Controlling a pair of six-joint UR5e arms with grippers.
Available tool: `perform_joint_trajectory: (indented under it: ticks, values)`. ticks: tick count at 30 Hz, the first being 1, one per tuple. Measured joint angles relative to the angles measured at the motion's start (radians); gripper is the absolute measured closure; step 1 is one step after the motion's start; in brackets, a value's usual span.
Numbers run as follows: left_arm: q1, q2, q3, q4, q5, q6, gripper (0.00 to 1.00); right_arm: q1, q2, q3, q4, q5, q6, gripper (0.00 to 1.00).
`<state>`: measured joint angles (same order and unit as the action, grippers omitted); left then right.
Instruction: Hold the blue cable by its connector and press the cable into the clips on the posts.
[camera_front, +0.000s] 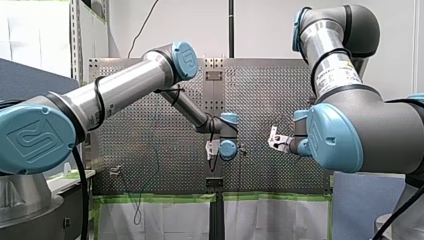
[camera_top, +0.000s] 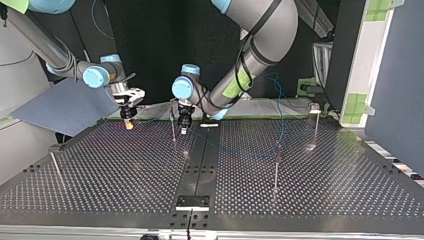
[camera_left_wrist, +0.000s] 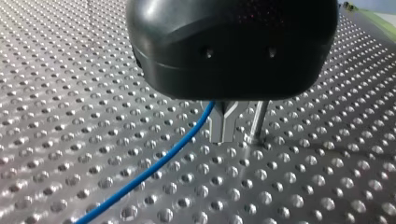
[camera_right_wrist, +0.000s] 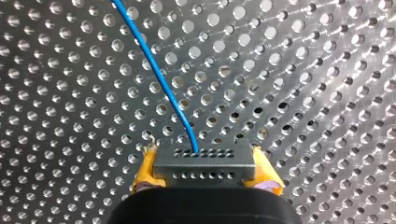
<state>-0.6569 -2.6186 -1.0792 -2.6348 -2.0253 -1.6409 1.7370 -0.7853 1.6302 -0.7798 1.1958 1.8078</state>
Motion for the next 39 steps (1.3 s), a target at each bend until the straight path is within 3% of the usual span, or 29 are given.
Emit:
perform_joint_trajectory:
  ticks: [3,5,7,8,9,11,15,16,18,20,27,29,32,39]
  values:
    - [0.006,0.0,0.0,-0.008,-0.002,0.004,0.96,-0.002,0.001,-0.004,-0.001,0.001,0.003,1.0]
    - [0.009,0.0,0.0,-0.016,-0.004,0.012,0.84,-0.004,0.002,-0.006,0.0,0.001,0.006,1.0]
    - [0.013,0.001,0.0,-0.028,-0.006,0.024,0.81,-0.005,0.002,-0.009,0.001,0.0,0.009,1.0]
    - [0.013,0.001,0.0,-0.033,-0.007,0.03,0.71,-0.005,0.002,-0.01,0.001,0.0,0.01,1.0]
    - [0.015,0.001,0.001,-0.039,-0.008,0.038,0.71,-0.005,0.002,-0.011,0.002,-0.001,0.011,1.0]
    - [0.016,0.001,0.001,-0.046,-0.007,0.048,0.55,-0.006,0.003,-0.012,0.003,-0.002,0.012,1.0]
    - [0.018,0.001,0.001,-0.059,-0.005,0.075,0.45,-0.006,0.003,-0.012,0.005,-0.002,0.012,1.0]
    - [0.018,0.001,0.001,-0.061,-0.004,0.082,0.33,-0.005,0.003,-0.012,0.005,-0.002,0.012,1.0]
    - [0.018,0.001,0.001,-0.066,-0.003,0.097,0.27,-0.005,0.003,-0.012,0.006,-0.003,0.012,1.0]
    - [0.018,0.001,0.0,-0.071,-0.002,0.108,0.15,-0.005,0.003,-0.012,0.007,-0.003,0.012,1.0]
    - [0.02,0.001,0.0,-0.091,0.029,0.109,0.13,-0.006,0.003,-0.012,0.014,-0.004,0.011,1.0]
    - [0.019,0.001,0.0,-0.098,0.046,0.11,0.0,-0.006,0.004,-0.012,0.015,-0.004,0.011,1.0]
    - [0.017,0.001,0.0,-0.119,0.062,0.118,0.0,-0.006,0.004,-0.012,0.015,-0.004,0.012,1.0]
    - [0.006,0.002,0.0,-0.184,0.019,0.127,0.0,-0.006,0.005,-0.012,0.017,-0.005,0.012,1.0]
